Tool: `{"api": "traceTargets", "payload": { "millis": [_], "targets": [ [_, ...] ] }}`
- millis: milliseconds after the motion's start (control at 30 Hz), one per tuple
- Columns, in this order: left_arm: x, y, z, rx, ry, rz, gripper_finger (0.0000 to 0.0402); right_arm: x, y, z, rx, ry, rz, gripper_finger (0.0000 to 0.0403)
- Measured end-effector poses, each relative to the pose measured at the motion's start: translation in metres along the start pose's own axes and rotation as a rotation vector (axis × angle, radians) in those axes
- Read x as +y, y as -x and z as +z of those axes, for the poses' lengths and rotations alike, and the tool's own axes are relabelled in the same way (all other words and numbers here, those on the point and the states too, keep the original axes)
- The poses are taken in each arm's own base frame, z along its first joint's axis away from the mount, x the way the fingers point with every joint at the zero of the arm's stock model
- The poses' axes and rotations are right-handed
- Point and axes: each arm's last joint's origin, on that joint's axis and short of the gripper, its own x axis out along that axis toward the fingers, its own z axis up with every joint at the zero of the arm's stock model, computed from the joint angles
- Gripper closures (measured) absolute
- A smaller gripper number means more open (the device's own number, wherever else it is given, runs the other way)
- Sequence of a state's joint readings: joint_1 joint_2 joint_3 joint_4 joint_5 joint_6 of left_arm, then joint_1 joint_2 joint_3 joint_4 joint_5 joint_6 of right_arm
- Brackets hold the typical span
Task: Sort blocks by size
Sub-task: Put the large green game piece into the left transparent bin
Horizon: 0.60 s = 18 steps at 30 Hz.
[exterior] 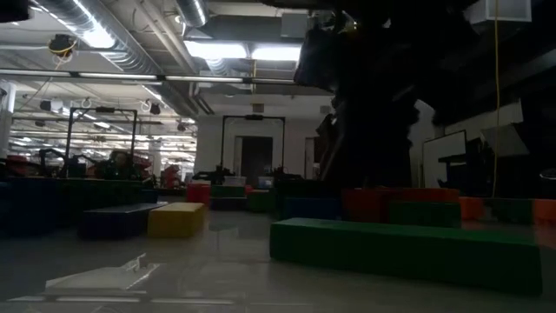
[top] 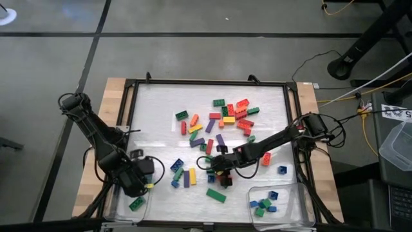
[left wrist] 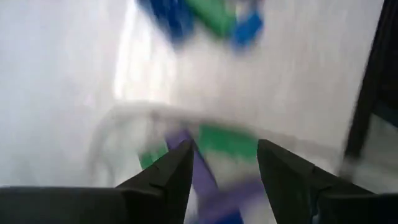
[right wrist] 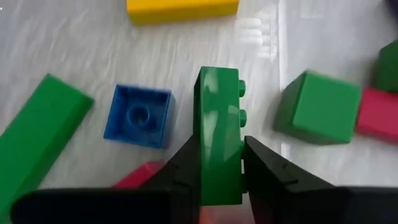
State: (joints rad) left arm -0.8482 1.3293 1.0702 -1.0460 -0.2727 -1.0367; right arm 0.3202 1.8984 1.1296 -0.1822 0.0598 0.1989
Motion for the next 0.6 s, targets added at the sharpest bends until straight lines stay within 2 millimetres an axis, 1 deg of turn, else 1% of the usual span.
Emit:
{"api": "traceTargets", "payload": {
  "millis": [133, 233, 333, 400, 600],
  "targets": [
    [0.0, 0.001, 0.01, -0.27, -0.048, 0.107, 0.0237, 0.002, 0.006, 0.017, -0.052, 0.022, -0.032, 0.0316],
    [0.001, 0.002, 0.019, -0.429, -0.035, 0.181, 0.0236, 0.003, 0.013, 0.032, -0.105, 0.069, -0.062, 0.0311],
    [0.004, 0.001, 0.028, -0.475, -0.025, 0.216, 0.0237, 0.005, 0.021, 0.05, -0.166, 0.119, -0.091, 0.0289],
    [0.007, 0.0, 0.034, -0.482, -0.027, 0.225, 0.0238, 0.007, 0.027, 0.061, -0.203, 0.16, -0.118, 0.0285],
    [0.011, -0.002, 0.054, -0.527, -0.09, 0.24, 0.0236, 0.008, 0.046, 0.09, -0.302, 0.274, -0.244, 0.0312]
  ]
}}
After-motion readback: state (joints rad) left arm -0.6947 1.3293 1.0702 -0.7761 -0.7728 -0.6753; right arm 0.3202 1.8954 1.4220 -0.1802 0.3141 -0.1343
